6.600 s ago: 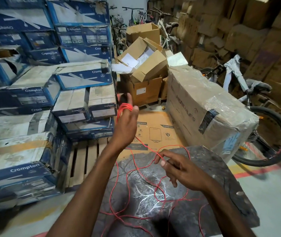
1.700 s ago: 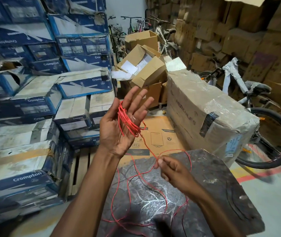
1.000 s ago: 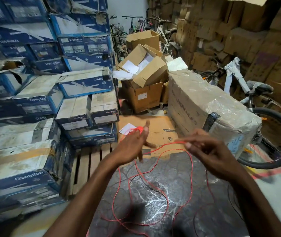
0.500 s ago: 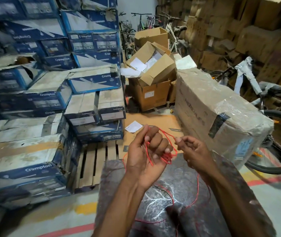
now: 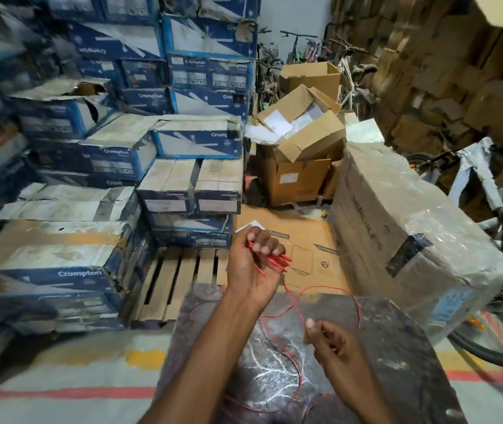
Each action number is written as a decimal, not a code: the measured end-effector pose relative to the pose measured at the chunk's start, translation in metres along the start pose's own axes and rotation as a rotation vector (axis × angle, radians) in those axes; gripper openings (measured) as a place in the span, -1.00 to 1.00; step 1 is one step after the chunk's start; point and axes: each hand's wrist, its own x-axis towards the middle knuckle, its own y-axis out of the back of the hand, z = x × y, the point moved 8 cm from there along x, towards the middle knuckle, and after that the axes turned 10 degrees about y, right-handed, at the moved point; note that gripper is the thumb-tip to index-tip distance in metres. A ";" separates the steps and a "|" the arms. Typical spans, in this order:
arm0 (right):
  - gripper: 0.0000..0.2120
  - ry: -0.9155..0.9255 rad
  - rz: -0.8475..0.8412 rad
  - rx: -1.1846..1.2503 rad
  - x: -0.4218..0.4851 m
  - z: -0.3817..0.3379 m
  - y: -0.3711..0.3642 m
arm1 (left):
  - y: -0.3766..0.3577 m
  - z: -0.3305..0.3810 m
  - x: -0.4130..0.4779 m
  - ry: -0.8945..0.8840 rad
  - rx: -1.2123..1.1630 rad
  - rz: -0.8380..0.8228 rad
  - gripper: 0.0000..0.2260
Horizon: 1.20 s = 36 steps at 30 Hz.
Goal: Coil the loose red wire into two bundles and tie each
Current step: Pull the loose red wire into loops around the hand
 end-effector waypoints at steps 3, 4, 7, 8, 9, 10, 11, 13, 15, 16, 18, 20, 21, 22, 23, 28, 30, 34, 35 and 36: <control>-0.53 0.038 -0.096 -0.103 -0.009 -0.007 0.005 | 0.003 0.009 0.005 -0.039 0.058 0.049 -0.70; -0.52 0.053 -0.136 -0.131 -0.012 -0.010 0.010 | 0.002 0.010 0.006 -0.051 0.151 0.063 -0.68; -0.76 0.069 -0.271 -0.160 -0.019 -0.025 0.026 | 0.003 0.019 0.005 -0.213 0.775 0.210 -0.66; -0.85 0.063 -0.311 -0.129 -0.019 -0.033 0.031 | -0.002 0.022 0.001 -0.309 1.056 0.237 -0.65; -0.88 0.058 -0.333 -0.080 -0.019 -0.041 0.036 | -0.009 0.020 -0.002 -0.399 1.336 0.216 -0.62; -0.91 0.058 -0.333 -0.025 -0.018 -0.050 0.043 | -0.014 0.011 -0.005 -0.459 1.592 0.178 -0.60; -0.95 0.066 -0.321 0.034 -0.014 -0.061 0.049 | -0.013 0.001 -0.007 -0.451 1.815 0.133 -0.60; -0.83 0.042 -0.279 0.191 -0.004 -0.074 0.061 | -0.001 -0.025 -0.014 -0.207 2.022 0.024 -0.61; -0.74 -0.065 -0.214 0.421 0.009 -0.070 0.071 | 0.011 -0.049 -0.028 0.106 1.917 -0.085 -0.64; -0.72 -0.138 -0.183 0.594 0.016 -0.062 0.072 | 0.009 -0.055 -0.037 0.190 1.865 -0.129 -0.64; -0.71 -0.292 -0.197 1.033 0.025 -0.045 0.067 | 0.001 -0.060 -0.051 0.220 1.831 -0.190 -0.58; -0.73 -0.381 -0.324 1.398 0.030 -0.037 0.057 | -0.002 -0.064 -0.059 0.276 1.742 -0.216 -0.52; -0.74 -0.389 -0.368 1.504 0.033 -0.035 0.056 | 0.002 -0.067 -0.062 0.331 1.678 -0.210 -0.49; -0.76 -0.391 -0.389 1.566 0.036 -0.031 0.056 | 0.004 -0.073 -0.067 0.406 1.595 -0.221 -0.46; -0.77 -0.397 -0.397 1.610 0.038 -0.028 0.056 | 0.006 -0.081 -0.074 0.494 1.474 -0.259 -0.42; -0.68 -0.476 -0.436 1.808 0.037 -0.016 0.053 | -0.012 -0.118 -0.114 0.848 0.690 -0.596 -0.41; -0.74 -0.478 -0.462 1.845 0.034 -0.017 0.048 | -0.029 -0.124 -0.122 0.806 0.532 -0.683 -0.40; -0.91 -0.439 -0.212 1.303 0.032 0.000 0.056 | -0.063 -0.122 -0.107 0.589 0.299 -0.662 -0.41; -0.92 -0.406 -0.158 1.092 0.029 0.006 0.062 | -0.072 -0.119 -0.099 0.528 0.284 -0.644 -0.42; -0.88 -0.365 -0.138 0.921 0.026 0.007 0.066 | -0.080 -0.114 -0.090 0.463 0.287 -0.630 -0.44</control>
